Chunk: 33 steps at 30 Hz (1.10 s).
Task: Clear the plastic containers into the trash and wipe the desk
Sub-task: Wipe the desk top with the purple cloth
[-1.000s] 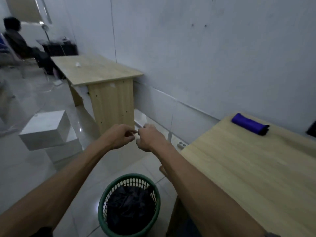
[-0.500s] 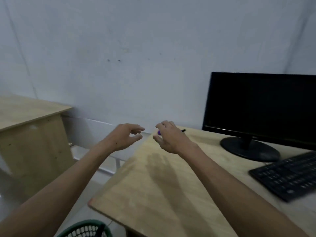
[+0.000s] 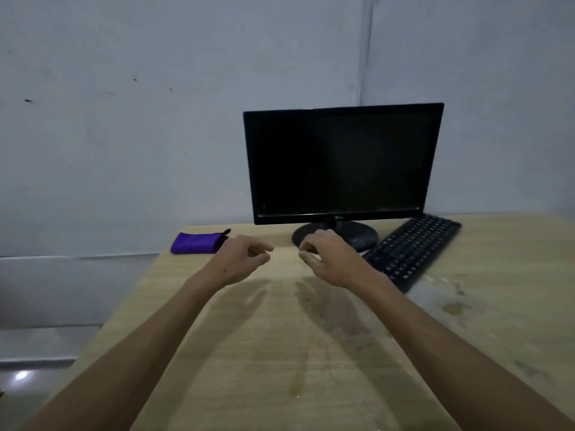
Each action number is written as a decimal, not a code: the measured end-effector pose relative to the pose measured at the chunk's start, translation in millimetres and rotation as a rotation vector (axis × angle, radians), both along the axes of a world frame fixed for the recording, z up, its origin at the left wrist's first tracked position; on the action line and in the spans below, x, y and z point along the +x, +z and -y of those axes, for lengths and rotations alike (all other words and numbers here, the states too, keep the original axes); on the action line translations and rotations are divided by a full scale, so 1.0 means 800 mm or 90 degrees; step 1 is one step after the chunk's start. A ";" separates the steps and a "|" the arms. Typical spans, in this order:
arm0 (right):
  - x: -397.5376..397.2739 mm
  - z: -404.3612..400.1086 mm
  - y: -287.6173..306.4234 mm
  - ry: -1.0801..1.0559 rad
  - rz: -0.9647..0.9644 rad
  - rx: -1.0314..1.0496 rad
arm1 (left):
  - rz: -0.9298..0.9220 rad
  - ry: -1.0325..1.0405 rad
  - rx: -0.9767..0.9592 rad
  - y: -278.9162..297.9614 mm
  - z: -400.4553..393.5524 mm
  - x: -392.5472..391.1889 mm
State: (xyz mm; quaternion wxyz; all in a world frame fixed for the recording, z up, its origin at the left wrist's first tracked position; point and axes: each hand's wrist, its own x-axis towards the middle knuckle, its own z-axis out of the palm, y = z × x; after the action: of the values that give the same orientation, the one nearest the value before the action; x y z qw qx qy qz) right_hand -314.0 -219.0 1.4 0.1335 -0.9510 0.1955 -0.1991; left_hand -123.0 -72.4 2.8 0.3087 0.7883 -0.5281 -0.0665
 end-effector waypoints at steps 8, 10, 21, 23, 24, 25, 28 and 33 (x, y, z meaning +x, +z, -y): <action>-0.046 0.070 -0.027 -0.156 -0.222 0.038 | 0.106 0.017 0.063 -0.026 0.056 0.020; -0.059 0.087 -0.030 -0.187 -0.181 0.042 | 0.105 -0.038 0.024 -0.028 0.075 -0.005; -0.136 0.120 -0.047 -0.171 -0.224 0.109 | 0.134 -0.249 0.160 -0.040 0.184 -0.126; -0.139 0.127 -0.044 -0.176 -0.231 0.092 | 0.121 -0.253 0.155 -0.040 0.193 -0.127; -0.140 0.129 -0.043 -0.178 -0.234 0.089 | 0.119 -0.254 0.150 -0.039 0.197 -0.127; -0.140 0.132 -0.044 -0.181 -0.233 0.089 | 0.120 -0.255 0.143 -0.039 0.201 -0.128; -0.143 0.137 -0.048 -0.204 -0.215 0.087 | 0.114 -0.246 0.127 -0.045 0.209 -0.129; -0.140 0.141 -0.058 -0.248 -0.186 0.076 | 0.115 -0.232 0.068 -0.055 0.222 -0.131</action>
State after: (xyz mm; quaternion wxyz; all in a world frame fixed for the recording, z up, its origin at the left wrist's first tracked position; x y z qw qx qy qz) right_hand -426.1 -331.5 -44.8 0.1192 -0.9044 0.4037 -0.0695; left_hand -228.1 -249.9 -41.4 0.2008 0.6977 -0.6832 -0.0781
